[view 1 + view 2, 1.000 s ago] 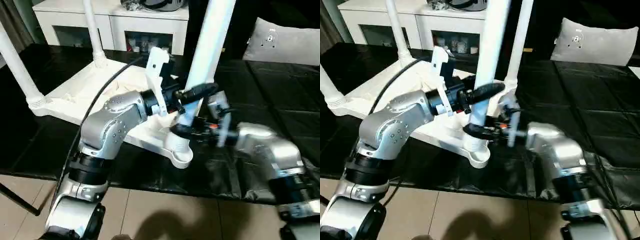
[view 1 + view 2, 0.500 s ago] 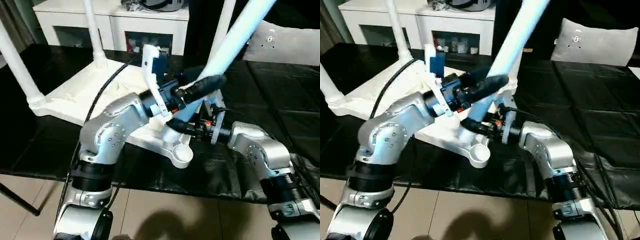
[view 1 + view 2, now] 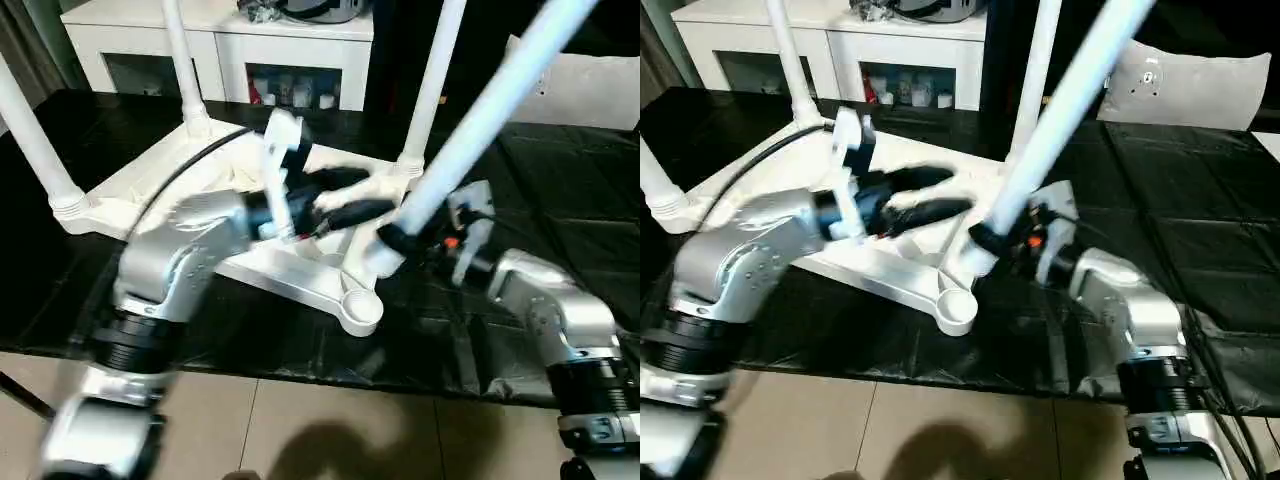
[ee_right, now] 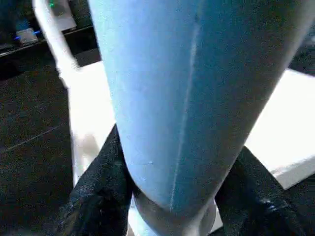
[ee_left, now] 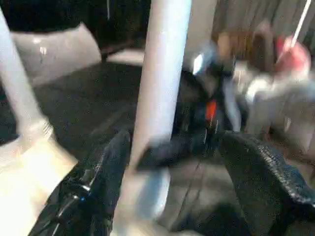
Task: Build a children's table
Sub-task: Pick table leg, then move table base
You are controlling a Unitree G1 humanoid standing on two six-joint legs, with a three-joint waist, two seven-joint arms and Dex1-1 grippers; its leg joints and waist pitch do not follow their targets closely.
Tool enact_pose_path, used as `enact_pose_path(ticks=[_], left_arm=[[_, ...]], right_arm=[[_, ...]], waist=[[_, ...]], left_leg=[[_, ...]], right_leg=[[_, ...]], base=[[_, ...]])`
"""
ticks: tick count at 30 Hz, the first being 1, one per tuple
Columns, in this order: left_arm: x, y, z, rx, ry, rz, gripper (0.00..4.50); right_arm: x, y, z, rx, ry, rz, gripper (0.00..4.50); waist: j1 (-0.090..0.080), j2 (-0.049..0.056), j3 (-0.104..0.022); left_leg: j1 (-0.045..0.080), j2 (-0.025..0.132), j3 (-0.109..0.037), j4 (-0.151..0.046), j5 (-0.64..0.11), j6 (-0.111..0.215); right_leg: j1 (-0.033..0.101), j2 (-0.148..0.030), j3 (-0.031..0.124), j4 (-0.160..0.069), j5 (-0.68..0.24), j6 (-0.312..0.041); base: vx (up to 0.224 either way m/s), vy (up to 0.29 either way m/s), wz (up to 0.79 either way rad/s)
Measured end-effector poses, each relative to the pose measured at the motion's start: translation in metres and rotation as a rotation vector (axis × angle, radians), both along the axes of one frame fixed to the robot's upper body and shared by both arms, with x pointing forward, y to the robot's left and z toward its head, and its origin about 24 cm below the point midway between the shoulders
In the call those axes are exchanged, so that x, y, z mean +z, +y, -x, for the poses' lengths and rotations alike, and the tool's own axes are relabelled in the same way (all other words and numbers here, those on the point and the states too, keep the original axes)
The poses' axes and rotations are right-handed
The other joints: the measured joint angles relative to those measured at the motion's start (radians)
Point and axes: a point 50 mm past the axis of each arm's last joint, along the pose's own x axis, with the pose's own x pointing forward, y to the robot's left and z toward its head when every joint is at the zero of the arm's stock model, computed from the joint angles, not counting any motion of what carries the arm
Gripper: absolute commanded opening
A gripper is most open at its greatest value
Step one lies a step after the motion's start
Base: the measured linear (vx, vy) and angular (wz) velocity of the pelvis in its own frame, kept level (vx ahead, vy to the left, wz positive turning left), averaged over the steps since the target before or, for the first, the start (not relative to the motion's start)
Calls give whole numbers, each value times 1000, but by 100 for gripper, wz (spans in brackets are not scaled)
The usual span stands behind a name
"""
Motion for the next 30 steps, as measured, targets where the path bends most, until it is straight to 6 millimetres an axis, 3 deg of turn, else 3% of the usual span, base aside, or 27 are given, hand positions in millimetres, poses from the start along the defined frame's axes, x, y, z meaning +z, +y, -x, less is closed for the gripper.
enact_pose_path(ticks=[3, 7, 15, 30], left_arm=[[-21, 8, 0, -85, -9, -192, 335], [-44, 13, 0, -166, 8, -325, 335], [-75, 31, -6, -274, 3, -593, 270], [-87, 18, -34, -186, -146, -666, 158]], right_arm=[[-1, -5, -2, -67, -6, 15, 189], [-3, -13, 1, -129, -17, 28, 189], [-16, -23, 13, -144, 14, 66, 189], [-15, -22, 15, -135, 5, 75, 189]], waist=[[1, 0, 0], [5, 1, 0], [1, 2, -1], [5, 3, -1]], left_leg=[[0, 0, 0, 0, 0, -1], [0, 0, 0, 0, -3, -5], [1, 0, 0, 0, -2, -6], [1, 0, 0, 1, -2, -6]], right_leg=[[0, 0, 1, 0, 0, 0], [0, 0, 0, 0, 0, 0], [0, 0, 0, 1, 0, 0], [2, -1, -1, 1, 1, 0]], base=[[0, 0, 0], [0, 0, 0], [0, 0, 0], [0, 0, 0]])
